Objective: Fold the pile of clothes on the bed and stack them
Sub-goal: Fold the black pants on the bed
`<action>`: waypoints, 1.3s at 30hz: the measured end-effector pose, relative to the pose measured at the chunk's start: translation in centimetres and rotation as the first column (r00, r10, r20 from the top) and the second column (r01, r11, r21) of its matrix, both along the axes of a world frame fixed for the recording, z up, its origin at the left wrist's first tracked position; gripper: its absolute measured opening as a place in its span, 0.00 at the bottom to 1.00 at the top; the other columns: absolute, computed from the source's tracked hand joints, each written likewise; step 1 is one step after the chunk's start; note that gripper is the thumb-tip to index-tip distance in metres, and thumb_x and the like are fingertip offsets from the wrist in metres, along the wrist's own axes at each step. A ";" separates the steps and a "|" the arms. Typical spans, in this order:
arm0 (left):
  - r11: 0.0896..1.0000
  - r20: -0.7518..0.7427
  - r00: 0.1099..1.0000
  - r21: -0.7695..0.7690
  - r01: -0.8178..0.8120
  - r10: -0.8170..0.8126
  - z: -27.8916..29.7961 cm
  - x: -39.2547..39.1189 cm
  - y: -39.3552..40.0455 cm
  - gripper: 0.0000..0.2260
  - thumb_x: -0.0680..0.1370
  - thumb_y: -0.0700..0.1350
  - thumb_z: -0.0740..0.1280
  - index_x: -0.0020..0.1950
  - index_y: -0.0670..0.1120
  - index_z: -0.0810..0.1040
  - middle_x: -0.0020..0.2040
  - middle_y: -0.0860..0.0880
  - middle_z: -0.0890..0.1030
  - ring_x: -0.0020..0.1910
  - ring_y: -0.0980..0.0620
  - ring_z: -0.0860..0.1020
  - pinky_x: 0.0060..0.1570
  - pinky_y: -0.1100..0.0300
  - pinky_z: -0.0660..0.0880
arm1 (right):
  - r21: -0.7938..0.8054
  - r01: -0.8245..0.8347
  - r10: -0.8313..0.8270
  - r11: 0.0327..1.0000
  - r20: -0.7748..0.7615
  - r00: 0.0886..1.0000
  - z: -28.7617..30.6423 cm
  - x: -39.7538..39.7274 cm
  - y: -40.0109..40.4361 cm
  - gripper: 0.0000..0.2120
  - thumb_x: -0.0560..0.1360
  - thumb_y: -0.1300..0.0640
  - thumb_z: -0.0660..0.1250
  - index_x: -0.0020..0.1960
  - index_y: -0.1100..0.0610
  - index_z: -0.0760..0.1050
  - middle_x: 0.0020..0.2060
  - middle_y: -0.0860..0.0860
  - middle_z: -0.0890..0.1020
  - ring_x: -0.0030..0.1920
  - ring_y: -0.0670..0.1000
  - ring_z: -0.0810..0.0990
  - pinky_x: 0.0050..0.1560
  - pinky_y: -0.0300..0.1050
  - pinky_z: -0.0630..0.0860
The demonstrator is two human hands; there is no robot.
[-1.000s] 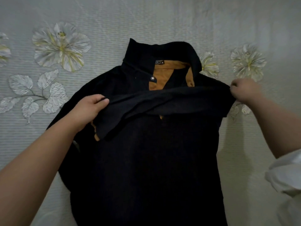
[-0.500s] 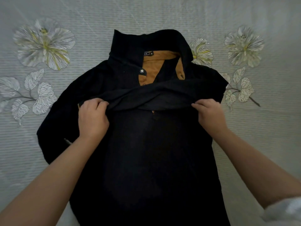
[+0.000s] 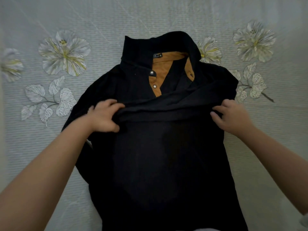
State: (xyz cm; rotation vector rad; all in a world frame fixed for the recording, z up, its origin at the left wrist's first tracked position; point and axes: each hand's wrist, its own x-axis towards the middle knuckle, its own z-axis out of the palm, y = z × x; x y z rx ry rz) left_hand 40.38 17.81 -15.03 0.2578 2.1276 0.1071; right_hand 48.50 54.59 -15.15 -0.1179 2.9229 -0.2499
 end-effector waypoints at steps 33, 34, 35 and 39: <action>0.463 -0.220 0.424 0.173 -0.869 0.878 -0.8 19.8 -6.7 0.15 0.75 0.45 0.67 0.56 0.36 0.74 0.53 0.38 0.77 0.55 0.40 0.74 0.50 0.55 0.71 | -0.200 -0.405 0.438 0.892 0.168 0.883 -2.0 6.0 -25.4 0.25 0.74 0.55 0.66 0.70 0.58 0.67 0.72 0.59 0.62 0.72 0.62 0.58 0.69 0.65 0.52; 0.475 -0.157 0.453 0.157 -0.866 0.878 -0.9 21.6 -6.6 0.12 0.76 0.44 0.65 0.53 0.35 0.75 0.51 0.38 0.78 0.52 0.41 0.76 0.45 0.57 0.70 | -0.190 -0.410 0.444 0.892 0.201 0.873 -2.2 7.3 -25.6 0.25 0.74 0.55 0.66 0.70 0.58 0.66 0.72 0.59 0.62 0.72 0.62 0.58 0.69 0.66 0.52; 0.492 -0.117 0.478 0.161 -0.856 0.870 -1.0 23.2 -6.4 0.11 0.77 0.43 0.64 0.52 0.35 0.76 0.49 0.38 0.79 0.50 0.41 0.77 0.43 0.58 0.69 | -0.170 -0.421 0.451 0.891 0.224 0.864 -2.3 8.4 -25.6 0.26 0.72 0.56 0.68 0.69 0.58 0.68 0.71 0.60 0.64 0.72 0.63 0.60 0.67 0.67 0.54; 0.424 -0.109 0.409 0.258 -0.868 0.906 -1.3 26.6 -6.5 0.10 0.78 0.40 0.61 0.52 0.35 0.78 0.48 0.38 0.80 0.49 0.43 0.77 0.41 0.61 0.65 | -0.093 -0.446 0.455 0.890 0.241 0.857 -2.8 11.7 -24.7 0.26 0.68 0.58 0.73 0.64 0.61 0.73 0.67 0.62 0.70 0.67 0.66 0.67 0.63 0.68 0.58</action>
